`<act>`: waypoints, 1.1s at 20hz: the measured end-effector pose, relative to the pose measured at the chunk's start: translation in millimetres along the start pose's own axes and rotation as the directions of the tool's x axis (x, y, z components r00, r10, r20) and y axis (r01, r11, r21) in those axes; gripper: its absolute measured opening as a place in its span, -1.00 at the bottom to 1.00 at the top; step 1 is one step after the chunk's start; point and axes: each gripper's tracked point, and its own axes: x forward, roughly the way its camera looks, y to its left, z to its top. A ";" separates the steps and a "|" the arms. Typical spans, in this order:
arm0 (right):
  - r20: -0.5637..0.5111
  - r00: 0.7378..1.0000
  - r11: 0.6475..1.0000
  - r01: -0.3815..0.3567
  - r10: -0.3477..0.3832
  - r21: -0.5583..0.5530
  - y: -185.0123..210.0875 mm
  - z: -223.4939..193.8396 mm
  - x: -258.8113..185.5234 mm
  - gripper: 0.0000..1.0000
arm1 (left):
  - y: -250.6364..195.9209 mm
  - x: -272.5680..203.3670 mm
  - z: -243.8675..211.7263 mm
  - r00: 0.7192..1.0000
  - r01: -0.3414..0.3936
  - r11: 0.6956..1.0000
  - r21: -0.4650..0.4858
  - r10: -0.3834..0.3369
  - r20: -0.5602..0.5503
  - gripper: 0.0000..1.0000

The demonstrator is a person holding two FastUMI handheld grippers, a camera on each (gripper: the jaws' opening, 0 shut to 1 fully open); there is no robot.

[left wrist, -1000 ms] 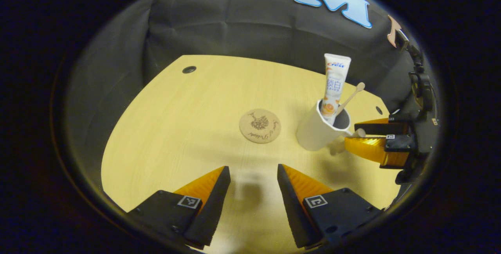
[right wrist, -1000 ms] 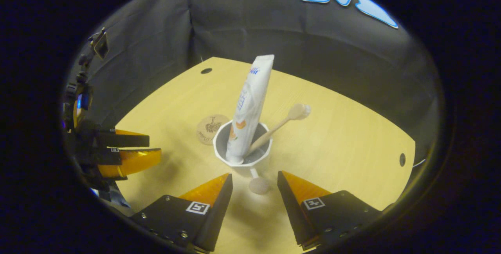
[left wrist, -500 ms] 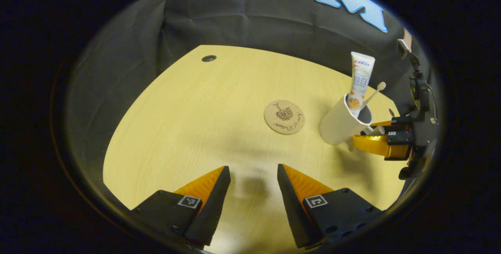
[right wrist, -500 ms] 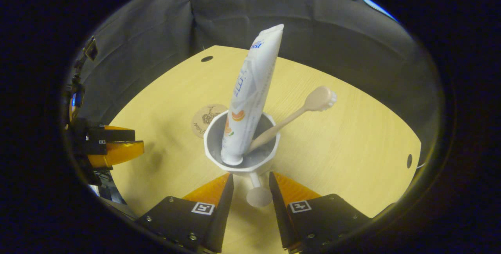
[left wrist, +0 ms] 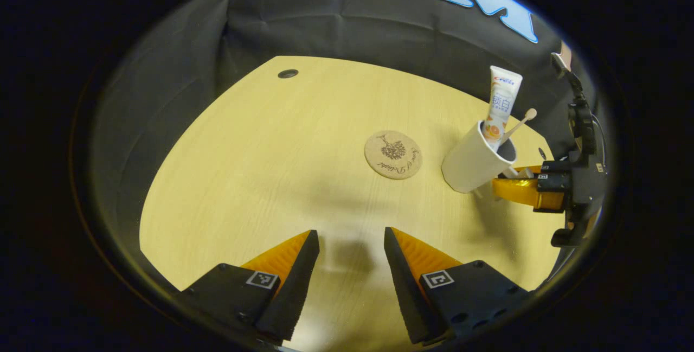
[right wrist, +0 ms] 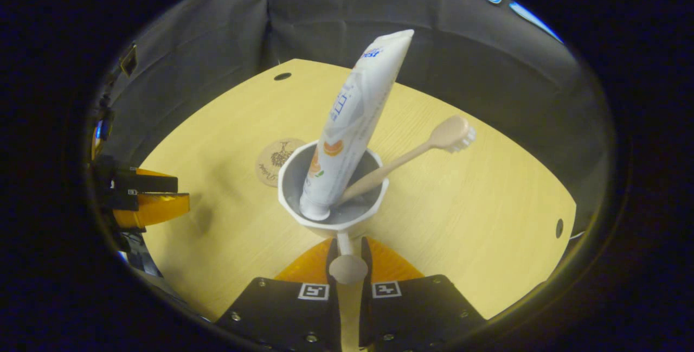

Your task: Put the toothbrush and toothpaste on the desktop into the cup, then pick up the cup and place it on the coaster on the desktop.

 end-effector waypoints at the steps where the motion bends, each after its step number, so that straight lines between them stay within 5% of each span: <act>1: 0.010 1.000 1.000 0.007 -0.007 0.009 0.4 0.4 -0.8 -0.73 | 0.1 -0.4 0.1 1.000 -0.002 1.000 0.001 0.002 0.001 0.53; 22: 0.261 0.954 0.977 0.099 -0.147 0.188 40.7 23.3 9.1 -0.74 | 6.1 6.3 -15.1 0.999 -0.036 0.999 0.033 0.035 0.008 0.62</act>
